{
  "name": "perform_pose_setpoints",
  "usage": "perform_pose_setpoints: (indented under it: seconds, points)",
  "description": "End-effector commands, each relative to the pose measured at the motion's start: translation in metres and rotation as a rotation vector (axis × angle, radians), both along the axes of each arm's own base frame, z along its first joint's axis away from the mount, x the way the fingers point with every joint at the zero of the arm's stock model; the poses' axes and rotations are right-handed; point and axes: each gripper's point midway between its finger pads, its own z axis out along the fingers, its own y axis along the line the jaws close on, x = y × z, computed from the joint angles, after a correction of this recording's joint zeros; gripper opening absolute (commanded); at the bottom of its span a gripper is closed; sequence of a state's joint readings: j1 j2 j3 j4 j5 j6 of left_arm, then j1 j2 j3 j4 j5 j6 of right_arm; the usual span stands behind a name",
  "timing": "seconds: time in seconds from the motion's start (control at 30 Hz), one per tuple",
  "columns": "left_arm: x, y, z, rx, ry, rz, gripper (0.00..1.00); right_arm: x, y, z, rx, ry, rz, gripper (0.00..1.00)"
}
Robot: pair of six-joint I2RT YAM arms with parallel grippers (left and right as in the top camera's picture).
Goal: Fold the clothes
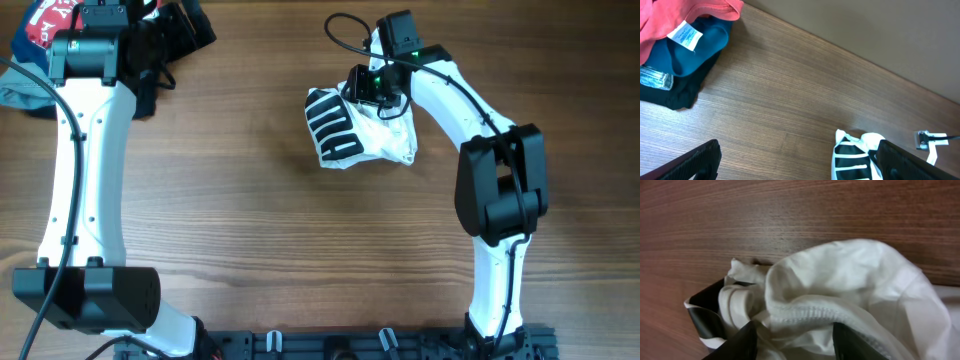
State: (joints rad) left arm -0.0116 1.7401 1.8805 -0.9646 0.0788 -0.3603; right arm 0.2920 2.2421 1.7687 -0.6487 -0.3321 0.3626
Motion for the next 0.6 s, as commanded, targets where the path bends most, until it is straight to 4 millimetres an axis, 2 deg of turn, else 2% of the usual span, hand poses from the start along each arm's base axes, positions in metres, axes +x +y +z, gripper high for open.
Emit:
perform_pose_setpoints:
  seconds: [0.0, 0.2, 0.4, 0.57]
  points:
    - [0.003, 0.001, -0.005, 0.011, 0.006, -0.007, 1.00, 0.004, 0.002, -0.009, -0.024, -0.009, -0.007, 0.50]
    - [0.003, 0.001, -0.005, 0.011, 0.006, -0.007, 1.00, 0.009, -0.007, -0.013, -0.078, -0.027, -0.032, 0.52]
    - [0.003, 0.001, -0.005, 0.011, 0.006, -0.007, 1.00, 0.016, -0.012, -0.029, -0.119, -0.048, -0.032, 0.51]
    - [0.003, 0.001, -0.005, 0.011, 0.006, -0.007, 1.00, 0.030, -0.008, -0.025, -0.106, -0.112, -0.029, 0.43]
